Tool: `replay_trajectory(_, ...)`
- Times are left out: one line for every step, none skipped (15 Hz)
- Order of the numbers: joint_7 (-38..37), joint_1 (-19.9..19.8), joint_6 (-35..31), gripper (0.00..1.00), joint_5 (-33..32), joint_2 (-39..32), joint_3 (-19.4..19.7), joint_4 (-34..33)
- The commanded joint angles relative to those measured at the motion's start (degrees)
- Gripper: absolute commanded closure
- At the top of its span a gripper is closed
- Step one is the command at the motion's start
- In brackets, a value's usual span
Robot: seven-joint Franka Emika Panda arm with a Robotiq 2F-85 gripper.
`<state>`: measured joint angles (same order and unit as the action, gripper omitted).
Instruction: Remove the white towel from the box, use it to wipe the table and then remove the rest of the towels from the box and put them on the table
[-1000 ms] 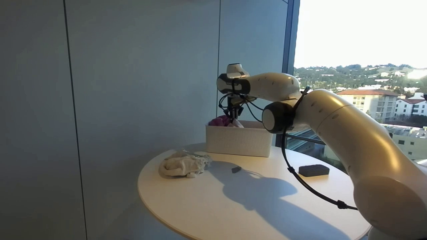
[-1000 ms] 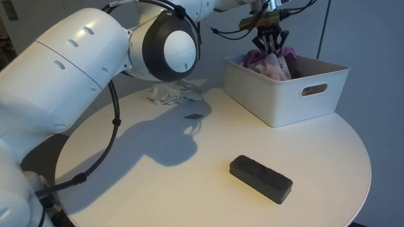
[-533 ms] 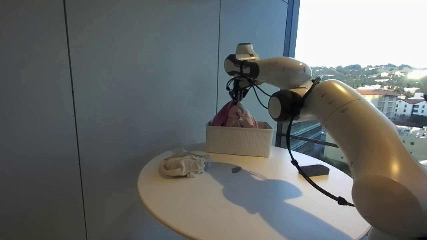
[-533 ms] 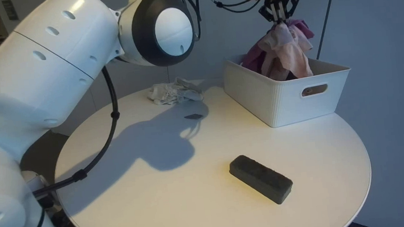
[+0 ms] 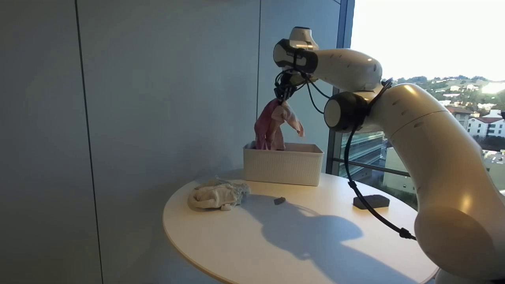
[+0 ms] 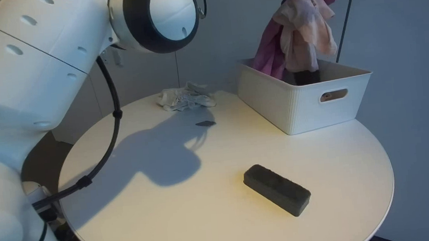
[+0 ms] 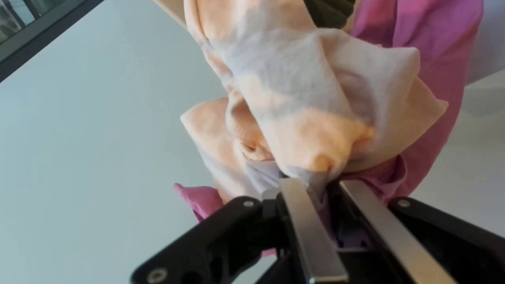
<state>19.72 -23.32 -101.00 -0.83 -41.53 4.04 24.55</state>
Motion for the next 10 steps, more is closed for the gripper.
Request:
replay_trajectory(4.1, -0.4, 0.5, 0.89, 1.3, 3.3, -1.3, 0.4)
replay_trajectory(5.8, -0.5, 2.4, 0.89, 1.6, 4.3, -1.7, 0.9)
replay_trajectory(8.5, -0.6, 5.6, 0.89, 1.9, 5.5, -2.2, 1.7)
replay_trajectory(10.6, -0.6, 8.6, 0.89, 1.8, 6.3, -2.4, 2.1)
replay_trajectory(12.5, -0.6, 12.8, 0.89, 1.8, 7.2, -2.6, 2.7)
replay_trajectory(14.3, -0.6, 16.3, 0.88, 1.6, 7.8, -2.6, 2.8)
replay_trajectory(16.2, -0.5, 19.9, 0.88, 1.1, 8.3, -2.4, 3.0)
replay_trajectory(18.0, -0.4, 23.6, 0.88, 0.9, 8.8, -2.3, 3.1)
replay_trajectory(20.2, -0.6, 26.9, 0.89, 0.9, 9.2, -2.3, 3.3)
replay_trajectory(22.8, -1.0, 29.7, 0.88, 1.3, 9.4, -2.5, 3.3)
